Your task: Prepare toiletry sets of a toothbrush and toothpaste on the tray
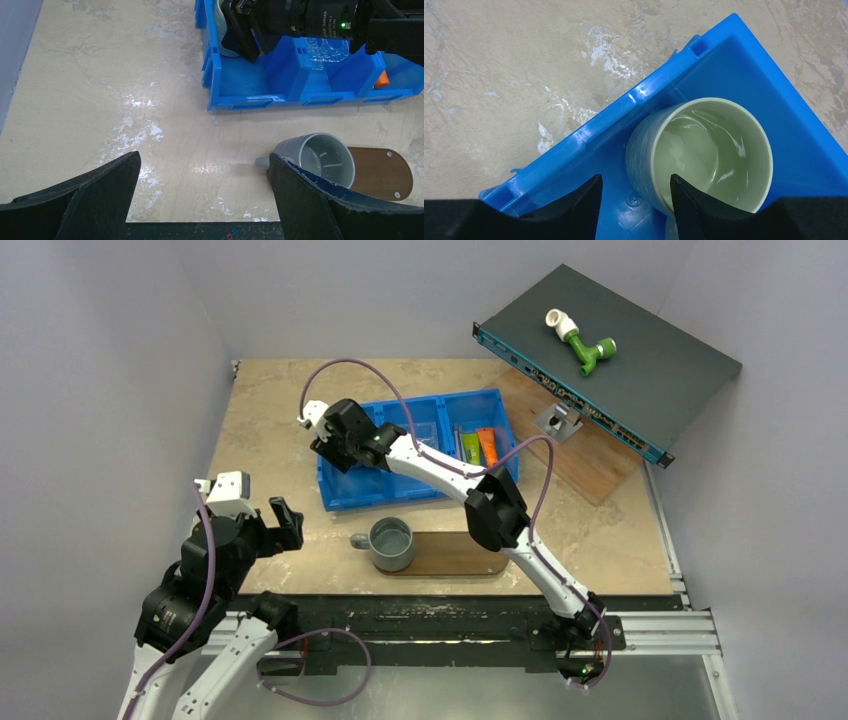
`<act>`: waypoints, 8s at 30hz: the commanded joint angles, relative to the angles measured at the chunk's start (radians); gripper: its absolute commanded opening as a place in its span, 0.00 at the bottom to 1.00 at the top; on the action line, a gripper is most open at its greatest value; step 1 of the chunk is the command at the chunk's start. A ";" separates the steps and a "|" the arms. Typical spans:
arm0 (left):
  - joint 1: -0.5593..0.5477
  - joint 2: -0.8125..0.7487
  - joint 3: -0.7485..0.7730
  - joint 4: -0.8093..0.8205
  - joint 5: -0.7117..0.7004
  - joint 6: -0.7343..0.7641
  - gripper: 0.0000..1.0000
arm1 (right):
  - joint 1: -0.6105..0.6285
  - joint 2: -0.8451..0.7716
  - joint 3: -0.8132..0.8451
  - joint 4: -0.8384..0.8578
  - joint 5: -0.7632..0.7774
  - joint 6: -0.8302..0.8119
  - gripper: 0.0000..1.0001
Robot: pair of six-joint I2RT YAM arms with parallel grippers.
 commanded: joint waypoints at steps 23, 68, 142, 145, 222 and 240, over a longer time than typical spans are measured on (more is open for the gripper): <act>0.000 0.002 0.003 0.025 -0.014 0.000 1.00 | -0.019 0.023 0.028 0.047 -0.087 0.006 0.42; 0.000 0.003 0.003 0.029 -0.008 0.004 1.00 | -0.019 -0.159 -0.042 0.112 -0.137 0.031 0.00; 0.000 0.023 0.000 0.042 0.044 0.016 1.00 | 0.182 -1.378 -1.299 -0.207 0.305 0.588 0.00; 0.000 0.027 0.000 0.043 0.046 0.017 1.00 | 0.182 -1.394 -1.334 -0.189 0.318 0.617 0.00; 0.000 0.032 -0.001 0.043 0.034 0.023 1.00 | 0.118 -1.218 -1.119 -0.138 0.460 0.554 0.61; 0.000 0.032 0.000 0.038 0.024 0.022 1.00 | -0.035 -0.742 -0.650 -0.180 0.484 0.715 0.58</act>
